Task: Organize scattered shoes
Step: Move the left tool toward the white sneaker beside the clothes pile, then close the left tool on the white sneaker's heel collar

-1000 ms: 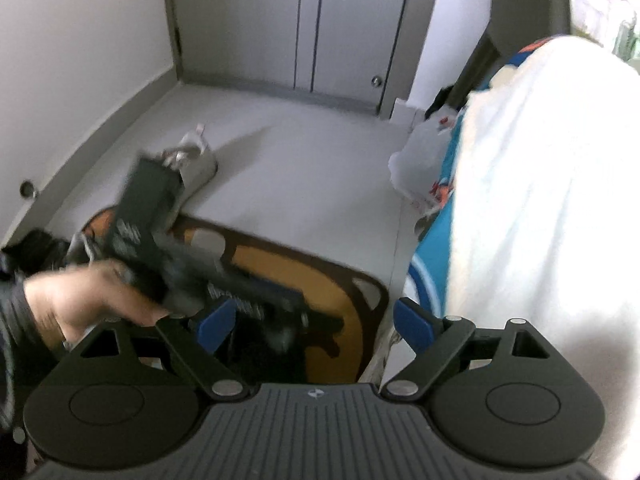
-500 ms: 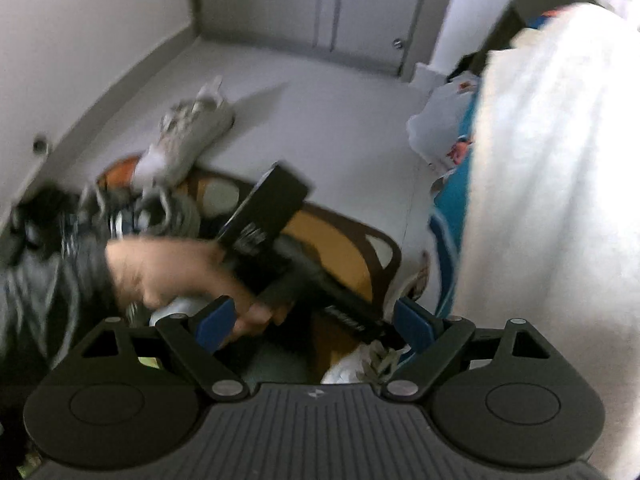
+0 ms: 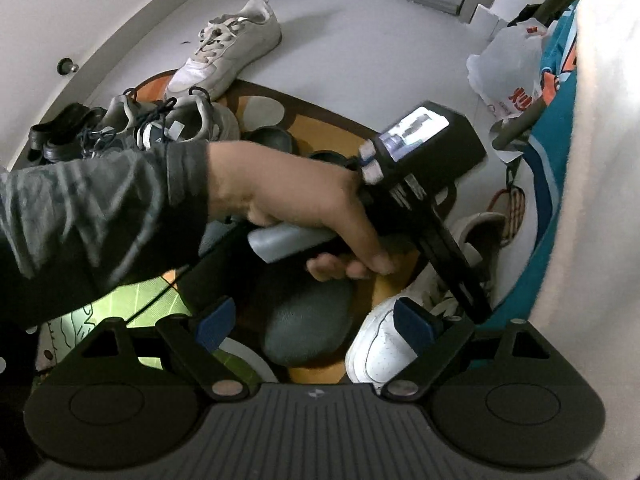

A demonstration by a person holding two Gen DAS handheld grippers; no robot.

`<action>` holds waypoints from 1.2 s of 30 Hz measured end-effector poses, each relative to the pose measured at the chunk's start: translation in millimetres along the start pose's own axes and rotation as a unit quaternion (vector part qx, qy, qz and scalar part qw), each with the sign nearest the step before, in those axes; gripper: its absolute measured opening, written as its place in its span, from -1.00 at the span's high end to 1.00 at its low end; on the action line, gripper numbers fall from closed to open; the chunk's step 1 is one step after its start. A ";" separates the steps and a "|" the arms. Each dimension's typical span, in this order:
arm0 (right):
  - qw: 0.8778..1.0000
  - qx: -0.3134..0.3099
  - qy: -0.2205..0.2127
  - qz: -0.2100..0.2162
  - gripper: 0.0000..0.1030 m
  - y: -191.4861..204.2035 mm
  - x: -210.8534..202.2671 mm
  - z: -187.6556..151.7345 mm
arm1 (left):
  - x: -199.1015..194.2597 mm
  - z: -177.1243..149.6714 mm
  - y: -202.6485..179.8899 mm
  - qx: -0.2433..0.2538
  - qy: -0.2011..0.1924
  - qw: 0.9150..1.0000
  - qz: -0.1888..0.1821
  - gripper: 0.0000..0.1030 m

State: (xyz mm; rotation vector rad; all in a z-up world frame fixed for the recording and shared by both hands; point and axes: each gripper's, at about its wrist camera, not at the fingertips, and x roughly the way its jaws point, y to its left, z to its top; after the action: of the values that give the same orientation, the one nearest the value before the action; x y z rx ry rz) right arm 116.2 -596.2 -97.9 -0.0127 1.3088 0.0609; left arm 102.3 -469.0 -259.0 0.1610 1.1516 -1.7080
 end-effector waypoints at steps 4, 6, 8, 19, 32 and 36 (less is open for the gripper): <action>1.000 -0.009 -0.007 0.002 -0.75 2.4 -2.0 1.3 | 2.6 -1.5 -6.1 0.030 0.015 0.999 0.021 0.21; 1.000 -0.013 -0.007 0.004 -0.75 4.1 -0.5 2.2 | 4.3 -3.6 -6.9 0.033 0.025 0.999 0.018 0.20; 1.000 -0.012 -0.006 0.007 -0.75 4.2 -1.4 2.5 | 6.8 -6.3 -8.1 0.033 0.033 0.999 0.017 0.25; 1.000 -0.021 -0.011 0.003 -0.75 7.2 -1.6 4.0 | -5.3 -22.2 8.7 -0.025 -0.010 0.999 0.026 0.77; 0.999 -0.035 -0.021 -0.010 -0.75 9.4 -4.6 6.0 | -65.7 -22.2 45.3 -0.205 -0.183 0.957 -0.098 0.80; 0.999 -0.036 -0.025 -0.013 -0.75 10.1 -6.3 7.2 | -91.7 -17.2 43.4 -0.220 -0.225 0.943 -0.108 0.80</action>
State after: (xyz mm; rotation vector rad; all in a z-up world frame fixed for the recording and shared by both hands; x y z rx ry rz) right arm 121.0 -586.1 -89.8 -0.0894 1.2556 0.0851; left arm 172.7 -396.0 -241.1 -0.6227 1.1924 -1.5158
